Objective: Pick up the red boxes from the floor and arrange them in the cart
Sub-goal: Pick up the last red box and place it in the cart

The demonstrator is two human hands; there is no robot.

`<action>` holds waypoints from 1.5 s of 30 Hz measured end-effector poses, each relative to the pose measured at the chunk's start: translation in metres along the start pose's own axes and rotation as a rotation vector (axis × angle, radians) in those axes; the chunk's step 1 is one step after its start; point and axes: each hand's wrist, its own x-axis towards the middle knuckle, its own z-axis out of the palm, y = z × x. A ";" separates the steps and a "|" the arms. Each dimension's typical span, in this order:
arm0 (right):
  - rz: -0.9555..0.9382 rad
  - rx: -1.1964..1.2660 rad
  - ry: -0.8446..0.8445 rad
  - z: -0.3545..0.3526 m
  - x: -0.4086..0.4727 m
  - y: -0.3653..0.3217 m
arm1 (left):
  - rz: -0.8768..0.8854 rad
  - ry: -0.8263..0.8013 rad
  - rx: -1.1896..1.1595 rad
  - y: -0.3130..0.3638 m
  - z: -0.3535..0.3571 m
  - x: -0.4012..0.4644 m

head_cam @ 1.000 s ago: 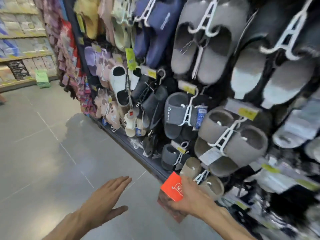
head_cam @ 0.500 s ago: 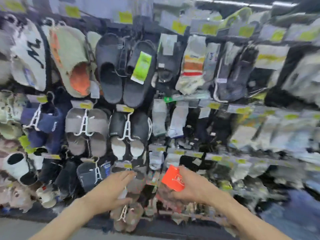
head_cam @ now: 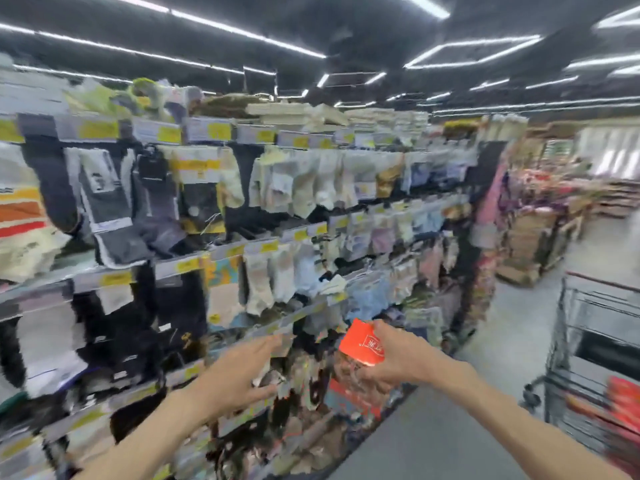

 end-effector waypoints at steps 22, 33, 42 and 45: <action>0.776 0.105 0.269 -0.132 -0.095 0.464 | 0.699 -0.074 -0.133 0.257 0.161 0.534; 1.031 0.147 0.313 -0.161 -0.009 0.639 | 0.916 -0.117 -0.131 0.307 0.241 0.807; 1.202 0.155 0.333 -0.167 0.026 0.796 | 1.013 -0.170 -0.086 0.391 0.328 0.998; 1.246 0.155 0.346 -0.172 0.039 0.854 | 1.071 -0.181 -0.060 0.429 0.354 1.059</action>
